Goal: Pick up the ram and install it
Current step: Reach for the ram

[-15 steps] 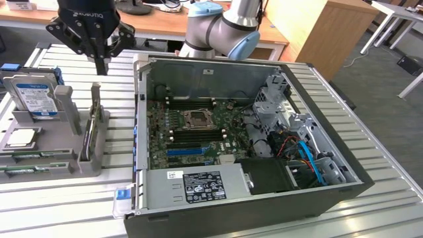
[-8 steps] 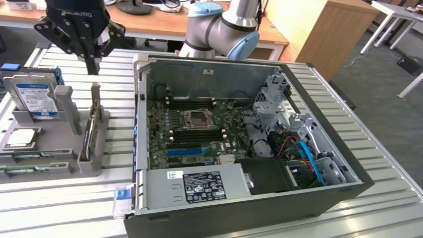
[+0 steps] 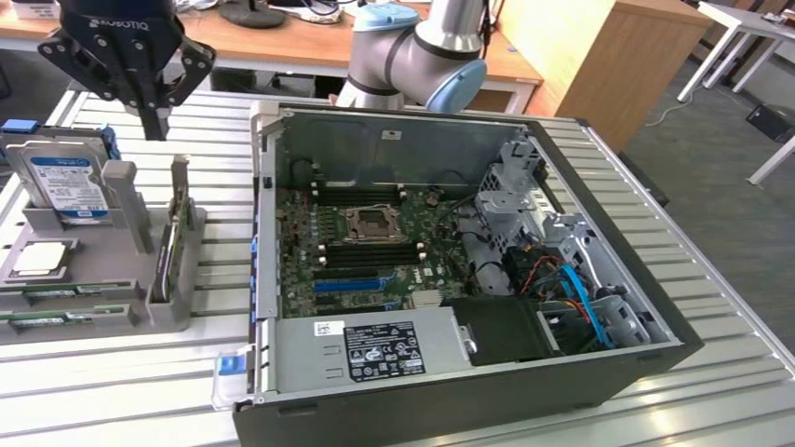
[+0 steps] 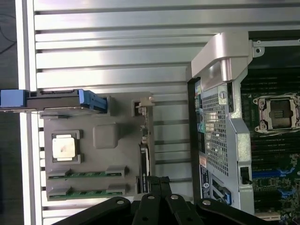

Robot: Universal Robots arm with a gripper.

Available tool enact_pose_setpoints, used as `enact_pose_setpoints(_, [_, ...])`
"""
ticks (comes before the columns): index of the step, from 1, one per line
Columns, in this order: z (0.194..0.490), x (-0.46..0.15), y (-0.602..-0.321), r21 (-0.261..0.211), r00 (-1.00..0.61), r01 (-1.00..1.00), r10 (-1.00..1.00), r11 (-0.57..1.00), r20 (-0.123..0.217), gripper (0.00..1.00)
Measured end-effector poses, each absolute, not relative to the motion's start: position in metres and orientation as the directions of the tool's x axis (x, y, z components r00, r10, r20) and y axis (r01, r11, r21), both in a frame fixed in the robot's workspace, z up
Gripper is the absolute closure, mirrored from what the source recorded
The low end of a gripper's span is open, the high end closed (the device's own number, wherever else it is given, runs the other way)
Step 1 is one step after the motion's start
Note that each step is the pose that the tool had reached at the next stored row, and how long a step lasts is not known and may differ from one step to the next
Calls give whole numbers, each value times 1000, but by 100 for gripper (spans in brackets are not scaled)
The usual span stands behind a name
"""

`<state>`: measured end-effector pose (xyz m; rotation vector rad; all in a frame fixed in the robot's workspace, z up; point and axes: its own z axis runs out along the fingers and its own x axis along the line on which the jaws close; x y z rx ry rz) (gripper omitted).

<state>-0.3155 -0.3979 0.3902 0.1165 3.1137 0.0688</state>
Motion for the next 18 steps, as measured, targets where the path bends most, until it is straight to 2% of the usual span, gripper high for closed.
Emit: enact_pose_setpoints(18, [389,-347,-398,45,-997,74,75,996,-23,89])
